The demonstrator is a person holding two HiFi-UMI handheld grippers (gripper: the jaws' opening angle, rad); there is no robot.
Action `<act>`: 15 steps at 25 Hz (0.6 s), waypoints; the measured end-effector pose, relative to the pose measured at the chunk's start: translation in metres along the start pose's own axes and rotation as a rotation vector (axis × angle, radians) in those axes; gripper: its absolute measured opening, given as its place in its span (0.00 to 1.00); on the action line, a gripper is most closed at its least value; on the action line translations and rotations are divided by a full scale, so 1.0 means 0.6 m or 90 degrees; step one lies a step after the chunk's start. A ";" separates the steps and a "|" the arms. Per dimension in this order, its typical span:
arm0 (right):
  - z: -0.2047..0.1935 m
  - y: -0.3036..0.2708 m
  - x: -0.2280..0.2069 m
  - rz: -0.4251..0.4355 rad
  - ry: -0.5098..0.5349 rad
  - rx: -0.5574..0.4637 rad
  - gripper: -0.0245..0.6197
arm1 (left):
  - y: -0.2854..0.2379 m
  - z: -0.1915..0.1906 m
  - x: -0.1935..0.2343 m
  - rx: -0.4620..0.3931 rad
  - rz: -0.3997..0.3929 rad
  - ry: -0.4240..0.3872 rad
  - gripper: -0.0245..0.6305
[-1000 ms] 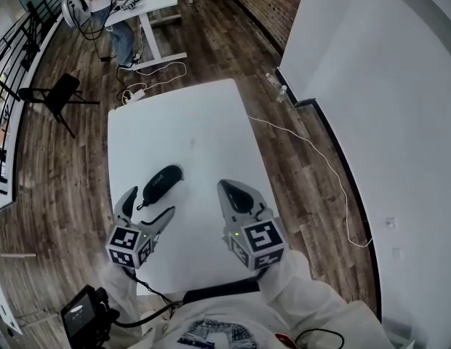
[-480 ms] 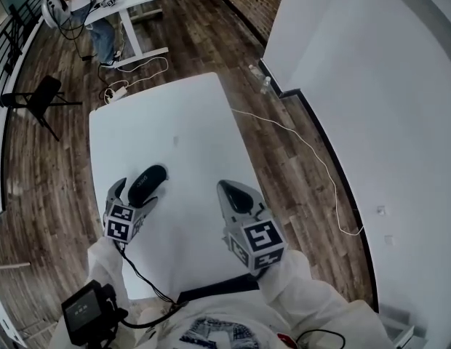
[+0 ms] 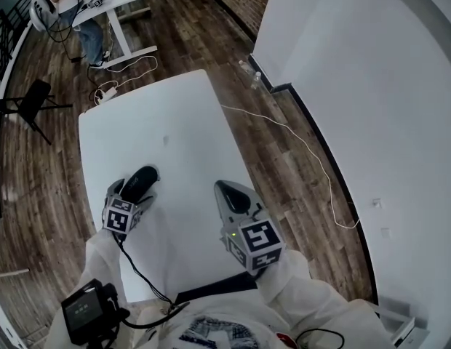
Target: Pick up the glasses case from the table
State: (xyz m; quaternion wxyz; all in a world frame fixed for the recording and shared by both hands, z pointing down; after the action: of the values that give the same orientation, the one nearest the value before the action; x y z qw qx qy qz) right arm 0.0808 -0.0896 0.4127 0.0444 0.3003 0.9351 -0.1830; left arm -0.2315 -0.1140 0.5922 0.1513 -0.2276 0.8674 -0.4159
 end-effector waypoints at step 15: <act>-0.005 0.007 -0.007 -0.005 -0.011 0.001 0.01 | -0.008 -0.019 0.015 0.029 0.018 0.027 0.73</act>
State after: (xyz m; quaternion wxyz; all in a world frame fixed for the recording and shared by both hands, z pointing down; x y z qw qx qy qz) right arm 0.0868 -0.0876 0.4153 0.0516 0.2948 0.9358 -0.1864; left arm -0.2429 -0.1139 0.6019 0.1438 -0.2030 0.8636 -0.4385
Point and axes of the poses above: the fingertips, and each gripper's own axes: y backward along the fingers, x to its left, z out of its top, the point moved 7 cm from there along y, backward along the fingers, and after that the axes turned 2 degrees about -x, right-handed, at the moved point
